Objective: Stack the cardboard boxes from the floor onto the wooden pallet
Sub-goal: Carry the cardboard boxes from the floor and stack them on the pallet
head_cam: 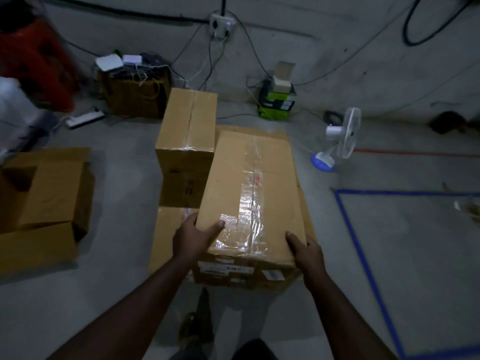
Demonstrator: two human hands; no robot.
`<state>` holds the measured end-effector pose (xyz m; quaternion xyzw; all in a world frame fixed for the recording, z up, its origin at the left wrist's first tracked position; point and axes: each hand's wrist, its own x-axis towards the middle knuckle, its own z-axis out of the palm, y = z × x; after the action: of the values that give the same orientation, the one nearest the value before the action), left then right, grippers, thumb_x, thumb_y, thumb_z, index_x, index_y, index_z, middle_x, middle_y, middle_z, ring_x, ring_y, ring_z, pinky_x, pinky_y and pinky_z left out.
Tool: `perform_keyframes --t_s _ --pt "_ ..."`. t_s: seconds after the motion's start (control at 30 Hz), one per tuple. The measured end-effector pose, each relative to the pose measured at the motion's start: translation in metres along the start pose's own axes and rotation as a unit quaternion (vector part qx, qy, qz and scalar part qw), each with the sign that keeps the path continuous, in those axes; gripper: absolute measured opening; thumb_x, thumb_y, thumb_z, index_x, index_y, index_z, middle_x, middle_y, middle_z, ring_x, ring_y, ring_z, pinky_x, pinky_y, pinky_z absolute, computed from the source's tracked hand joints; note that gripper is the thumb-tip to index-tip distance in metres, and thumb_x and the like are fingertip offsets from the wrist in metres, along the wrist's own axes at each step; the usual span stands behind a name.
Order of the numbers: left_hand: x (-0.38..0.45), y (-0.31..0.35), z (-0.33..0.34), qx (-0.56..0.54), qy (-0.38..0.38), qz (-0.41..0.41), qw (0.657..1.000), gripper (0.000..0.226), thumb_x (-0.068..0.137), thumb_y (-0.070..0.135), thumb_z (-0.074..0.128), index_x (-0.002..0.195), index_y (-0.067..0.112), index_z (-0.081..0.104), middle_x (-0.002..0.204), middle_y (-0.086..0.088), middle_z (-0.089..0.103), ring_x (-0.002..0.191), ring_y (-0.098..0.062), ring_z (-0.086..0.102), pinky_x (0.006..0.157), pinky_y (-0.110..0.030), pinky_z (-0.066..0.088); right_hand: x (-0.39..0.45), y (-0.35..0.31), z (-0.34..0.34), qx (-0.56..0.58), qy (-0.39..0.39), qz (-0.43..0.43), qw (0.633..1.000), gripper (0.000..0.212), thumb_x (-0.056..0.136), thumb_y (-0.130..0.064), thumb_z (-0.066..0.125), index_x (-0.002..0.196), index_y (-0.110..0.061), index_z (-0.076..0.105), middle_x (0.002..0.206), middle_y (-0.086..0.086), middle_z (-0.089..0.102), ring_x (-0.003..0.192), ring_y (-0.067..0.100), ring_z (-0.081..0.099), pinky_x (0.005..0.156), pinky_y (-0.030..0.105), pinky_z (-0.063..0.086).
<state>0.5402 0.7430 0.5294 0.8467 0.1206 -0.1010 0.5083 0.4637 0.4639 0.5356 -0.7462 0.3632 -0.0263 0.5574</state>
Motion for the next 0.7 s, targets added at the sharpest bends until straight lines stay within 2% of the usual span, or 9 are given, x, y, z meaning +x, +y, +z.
perform_keyframes --t_s 0.07,0.2,0.3,0.4,0.47,0.53,0.63,0.7 --pt "0.031 0.011 0.008 -0.008 -0.01 -0.006 1.0 0.076 0.06 0.076 0.08 0.12 0.031 0.066 0.106 0.008 0.072 0.09 -0.016 0.07 0.077 -0.039 0.061 0.029 -0.01 0.008 -0.007 0.011 0.011 1.0 0.043 0.089 -0.038 0.078 0.122 -0.012 0.072 0.104 0.002 0.076 0.094 0.024 0.073 0.089 0.043 0.06" --pt "0.094 0.041 0.029 -0.059 -0.054 -0.006 0.997 0.075 0.06 0.067 0.087 0.122 0.032 0.064 0.104 0.01 0.073 0.09 -0.014 0.071 0.072 -0.037 0.062 0.093 -0.039 0.019 -0.019 0.023 0.015 0.999 0.045 0.089 -0.042 0.076 0.125 -0.015 0.071 0.109 0.005 0.076 0.096 0.025 0.071 0.091 0.044 0.059" --pt "0.142 0.066 0.055 -0.097 -0.056 -0.008 0.994 0.069 0.065 0.056 0.09 0.121 0.026 0.064 0.103 0.008 0.073 0.09 -0.015 0.072 0.072 -0.037 0.062 0.148 -0.062 0.019 -0.037 0.019 0.0 0.999 0.048 0.091 -0.045 0.073 0.129 -0.016 0.069 0.109 0.003 0.074 0.098 0.025 0.071 0.093 0.049 0.059" --pt "0.202 0.091 0.083 -0.127 -0.045 -0.013 0.991 0.081 0.058 0.064 0.09 0.124 0.023 0.065 0.105 0.004 0.075 0.092 -0.018 0.074 0.075 -0.044 0.064 0.219 -0.089 0.023 -0.062 0.025 -0.024 0.997 0.046 0.091 -0.047 0.071 0.125 -0.017 0.072 0.109 0.004 0.076 0.099 0.026 0.071 0.093 0.046 0.058" --pt "0.245 0.105 0.103 -0.13 -0.034 -0.016 0.991 0.083 0.059 0.064 0.09 0.126 0.022 0.065 0.107 0.003 0.075 0.096 -0.02 0.074 0.075 -0.04 0.064 0.272 -0.102 0.033 -0.072 0.015 -0.034 0.997 0.045 0.091 -0.048 0.07 0.124 -0.019 0.073 0.11 0.004 0.076 0.101 0.027 0.07 0.093 0.043 0.057" --pt "0.289 0.116 0.122 -0.131 -0.026 -0.017 0.991 0.079 0.067 0.054 0.089 0.132 0.019 0.061 0.109 0.004 0.073 0.1 -0.02 0.072 0.076 -0.032 0.062 0.327 -0.111 0.05 -0.072 0.003 -0.043 0.996 0.043 0.092 -0.049 0.069 0.124 -0.021 0.072 0.111 0.003 0.076 0.102 0.026 0.07 0.091 0.039 0.056" --pt "0.361 0.125 0.146 -0.111 -0.064 0.006 0.992 0.098 0.068 0.061 0.086 0.149 0.026 0.043 0.133 0.003 0.063 0.118 -0.02 0.064 0.095 -0.042 0.057 0.407 -0.117 0.078 -0.069 -0.011 -0.062 0.996 0.044 0.092 -0.052 0.069 0.125 -0.022 0.072 0.109 0.001 0.076 0.098 0.024 0.071 0.081 0.033 0.051" --pt "0.409 0.126 0.157 -0.065 -0.103 0.02 0.992 0.111 0.066 0.069 0.083 0.155 0.034 0.027 0.153 0.001 0.046 0.136 -0.025 0.049 0.108 -0.05 0.047 0.455 -0.116 0.097 -0.068 -0.014 -0.074 0.995 0.053 0.087 -0.062 0.07 0.125 -0.025 0.072 0.107 -0.002 0.076 0.095 0.021 0.071 0.08 0.033 0.053"
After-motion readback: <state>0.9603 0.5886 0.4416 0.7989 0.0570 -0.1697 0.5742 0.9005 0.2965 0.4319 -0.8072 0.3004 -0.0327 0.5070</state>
